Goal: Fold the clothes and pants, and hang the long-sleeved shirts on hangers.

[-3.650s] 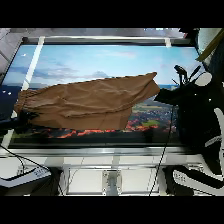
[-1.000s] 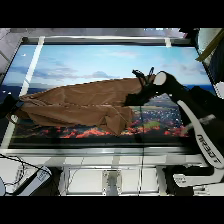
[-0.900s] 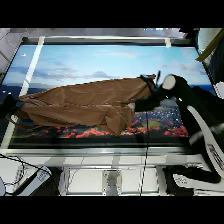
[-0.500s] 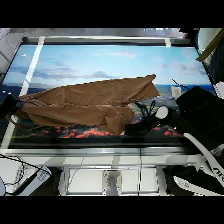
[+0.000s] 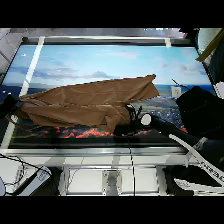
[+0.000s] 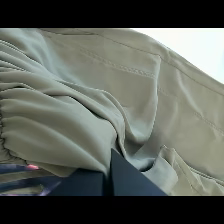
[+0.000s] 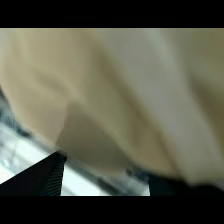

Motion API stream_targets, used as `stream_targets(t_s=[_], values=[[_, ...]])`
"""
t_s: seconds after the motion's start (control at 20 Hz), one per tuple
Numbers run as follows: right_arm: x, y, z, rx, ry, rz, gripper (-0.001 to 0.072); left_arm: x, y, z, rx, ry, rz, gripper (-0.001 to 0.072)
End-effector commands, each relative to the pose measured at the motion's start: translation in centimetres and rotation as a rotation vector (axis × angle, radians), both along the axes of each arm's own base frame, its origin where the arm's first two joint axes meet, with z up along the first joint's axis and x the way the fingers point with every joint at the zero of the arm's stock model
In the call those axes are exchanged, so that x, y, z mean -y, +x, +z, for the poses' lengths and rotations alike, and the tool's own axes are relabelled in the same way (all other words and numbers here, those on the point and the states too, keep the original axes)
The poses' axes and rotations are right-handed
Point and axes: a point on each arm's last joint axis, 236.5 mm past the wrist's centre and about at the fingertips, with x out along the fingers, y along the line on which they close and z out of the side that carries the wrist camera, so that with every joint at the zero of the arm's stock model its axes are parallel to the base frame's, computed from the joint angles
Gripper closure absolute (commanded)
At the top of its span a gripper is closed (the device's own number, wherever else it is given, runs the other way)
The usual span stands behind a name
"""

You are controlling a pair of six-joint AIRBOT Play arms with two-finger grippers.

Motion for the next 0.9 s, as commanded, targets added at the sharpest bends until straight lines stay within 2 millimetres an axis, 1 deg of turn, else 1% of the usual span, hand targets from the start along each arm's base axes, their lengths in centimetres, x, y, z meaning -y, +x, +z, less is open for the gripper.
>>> stream_targets(t_s=[0.0,0.05,0.1,0.15,0.2,0.25,0.3,0.35,0.4,0.45,0.55,0.65,0.7,0.75,0.8,0.85], values=[[-0.2,2.4,0.0,0.072,0.003,-0.069,0.0206,0.0,0.0,0.1,0.001,0.002,-0.001,0.0690],[-0.2,2.5,0.0,0.065,0.003,-0.081,0.0231,0.0,0.0,0.1,0.001,0.002,0.000,0.0689],[-0.2,2.4,-0.1,0.058,0.003,-0.090,0.0350,0.0,0.0,0.1,0.001,0.002,0.000,0.0689],[-0.2,2.4,-0.1,0.058,0.002,-0.089,0.0539,0.0,0.0,0.1,0.001,0.002,0.000,0.0689],[-0.2,2.4,0.0,0.056,0.003,-0.087,0.0701,0.0,0.0,0.1,0.001,0.002,0.000,0.0689],[-0.3,2.5,0.3,0.052,0.007,-0.079,0.0696,0.0,0.0,0.1,0.001,0.002,0.000,0.0689],[-0.4,2.6,1.2,0.044,0.016,-0.062,0.0696,-0.1,0.0,0.1,0.002,0.002,0.002,0.0689],[-0.3,2.9,2.8,0.045,0.025,-0.029,0.0696,-0.3,0.0,0.2,0.005,0.004,0.007,0.0689],[0.5,3.7,5.1,0.077,0.015,0.017,0.0696,-0.6,-0.1,0.3,0.007,0.005,0.016,0.0689],[1.7,4.8,7.6,0.130,-0.013,0.063,0.0696,-0.9,-0.1,0.5,0.014,0.002,0.026,0.0689],[5.8,7.5,13.9,0.267,-0.109,0.108,0.0696,-1.6,-0.2,0.9,0.025,-0.004,0.049,0.0689],[10.6,10.6,20.1,0.430,-0.228,0.081,0.0696,-1.8,-0.3,0.9,0.025,-0.003,0.053,0.0689],[12.3,12.2,22.5,0.504,-0.273,0.053,0.0696,-1.7,-0.3,0.9,0.025,-0.003,0.053,0.0690],[12.9,13.2,23.7,0.541,-0.288,0.037,0.0696,-1.7,-0.3,0.9,0.025,-0.003,0.052,0.0689],[12.9,13.6,23.7,0.546,-0.291,0.044,0.0696,-1.7,-0.3,0.9,0.024,-0.003,0.052,0.0690],[12.7,13.7,22.8,0.530,-0.300,0.068,0.0696,-1.7,-0.3,0.9,0.024,-0.003,0.052,0.0689]])
